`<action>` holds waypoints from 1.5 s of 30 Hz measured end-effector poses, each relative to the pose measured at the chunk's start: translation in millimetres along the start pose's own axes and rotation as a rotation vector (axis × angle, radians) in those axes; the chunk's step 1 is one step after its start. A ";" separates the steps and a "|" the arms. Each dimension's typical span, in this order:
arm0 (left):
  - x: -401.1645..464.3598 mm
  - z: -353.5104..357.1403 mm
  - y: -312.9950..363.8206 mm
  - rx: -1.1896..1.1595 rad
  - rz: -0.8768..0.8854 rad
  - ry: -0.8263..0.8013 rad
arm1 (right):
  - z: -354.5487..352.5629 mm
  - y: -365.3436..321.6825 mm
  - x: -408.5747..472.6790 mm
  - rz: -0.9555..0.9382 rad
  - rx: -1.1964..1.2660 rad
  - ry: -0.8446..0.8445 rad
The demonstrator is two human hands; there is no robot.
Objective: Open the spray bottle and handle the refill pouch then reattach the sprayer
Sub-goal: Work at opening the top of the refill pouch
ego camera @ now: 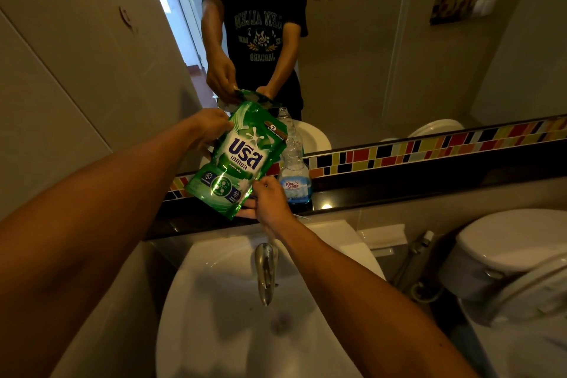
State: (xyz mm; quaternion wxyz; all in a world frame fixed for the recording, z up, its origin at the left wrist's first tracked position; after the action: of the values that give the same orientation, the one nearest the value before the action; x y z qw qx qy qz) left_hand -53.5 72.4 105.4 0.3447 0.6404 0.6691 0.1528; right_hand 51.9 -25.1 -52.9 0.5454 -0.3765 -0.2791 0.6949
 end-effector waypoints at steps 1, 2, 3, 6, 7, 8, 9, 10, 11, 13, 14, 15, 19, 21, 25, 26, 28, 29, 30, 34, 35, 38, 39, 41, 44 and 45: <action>0.1 0.0 0.3 -0.001 0.000 -0.002 | 0.2 0.4 0.7 0.001 0.002 0.002; 0.0 0.0 0.5 -0.006 -0.001 -0.006 | -0.1 0.6 1.4 0.003 0.004 0.002; -0.1 0.1 0.7 -0.010 -0.004 -0.009 | -0.2 1.0 2.2 0.003 0.003 0.001; -0.5 -0.1 1.6 -0.014 -0.004 -0.003 | -1.8 2.0 4.2 -0.007 -0.007 -0.001; -0.2 0.0 2.1 -0.017 -0.002 -0.002 | -2.5 2.0 4.8 -0.009 -0.010 0.000; -0.1 0.0 2.8 -0.018 -0.001 -0.002 | -3.1 1.6 5.0 -0.012 -0.013 0.001; 0.1 0.0 3.4 -0.019 -0.001 -0.002 | -3.5 0.9 5.3 -0.014 -0.015 0.001; 0.2 0.0 3.8 -0.018 -0.002 -0.003 | -3.8 0.3 5.4 -0.016 -0.017 0.001; 0.2 0.2 4.2 -0.018 -0.004 -0.003 | -3.8 0.2 5.3 -0.018 -0.017 -0.001; 0.0 0.0 4.7 -0.019 -0.003 -0.002 | -3.6 -0.2 5.2 -0.024 -0.015 -0.001; -0.3 0.1 4.9 -0.021 -0.002 -0.002 | -3.6 -0.3 4.9 -0.025 -0.015 -0.001; -0.5 -0.2 5.2 -0.022 -0.001 -0.005 | -3.3 -0.2 4.9 -0.026 -0.014 -0.002; -1.6 -0.8 5.5 -0.015 -0.001 -0.018 | -2.2 -0.5 4.8 -0.023 -0.009 -0.004; -1.8 -1.0 5.6 -0.013 -0.002 -0.016 | -1.9 -0.3 5.1 -0.021 -0.007 -0.007; -1.2 -1.8 4.2 -0.019 -0.009 -0.012 | -1.1 0.1 5.9 -0.024 -0.005 -0.007; -1.2 -2.0 3.6 -0.019 -0.011 -0.010 | -0.7 0.2 5.8 -0.024 -0.001 -0.006; -1.0 -2.3 3.2 -0.017 -0.011 -0.004 | -0.3 0.5 5.7 -0.022 0.006 -0.006; -1.0 -2.2 3.3 -0.016 -0.010 -0.002 | -0.4 0.7 5.7 -0.024 0.006 -0.007; -1.0 -2.2 3.4 -0.014 -0.010 -0.001 | -0.7 1.0 5.5 -0.026 0.005 -0.008; -1.4 -1.4 3.7 0.002 -0.005 -0.009 | 0.5 1.9 4.9 -0.032 0.017 -0.010; -1.4 -1.4 4.1 0.010 -0.004 -0.009 | 0.9 1.8 4.9 -0.034 0.024 -0.008; -1.2 -1.4 4.6 0.023 -0.001 -0.013 | 1.2 2.1 4.6 -0.031 0.030 -0.009; -1.1 -1.3 4.8 0.022 -0.001 -0.013 | 1.1 2.1 4.6 -0.029 0.030 -0.011; -0.6 -1.1 5.0 0.021 -0.005 -0.008 | 0.9 1.5 4.2 -0.028 0.029 -0.012; 0.9 -1.8 4.2 0.022 -0.009 -0.003 | 1.1 0.9 4.2 -0.028 0.030 -0.011; 1.5 -2.3 3.9 0.021 -0.008 -0.004 | 1.3 1.1 4.5 -0.028 0.029 -0.010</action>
State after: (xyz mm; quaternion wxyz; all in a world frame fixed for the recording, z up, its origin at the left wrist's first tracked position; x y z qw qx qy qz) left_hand -52.0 75.0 109.1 0.3401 0.6416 0.6725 0.1431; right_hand 49.8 -21.0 -54.0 0.5590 -0.3610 -0.2771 0.6931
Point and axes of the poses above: each hand's wrist, its own x-axis towards the middle knuckle, its own z-axis out of the palm, y = z × x, the point moved 2 cm from there along x, towards the middle knuckle, and after that the axes turned 1 degree about x, right-handed, at the moved point
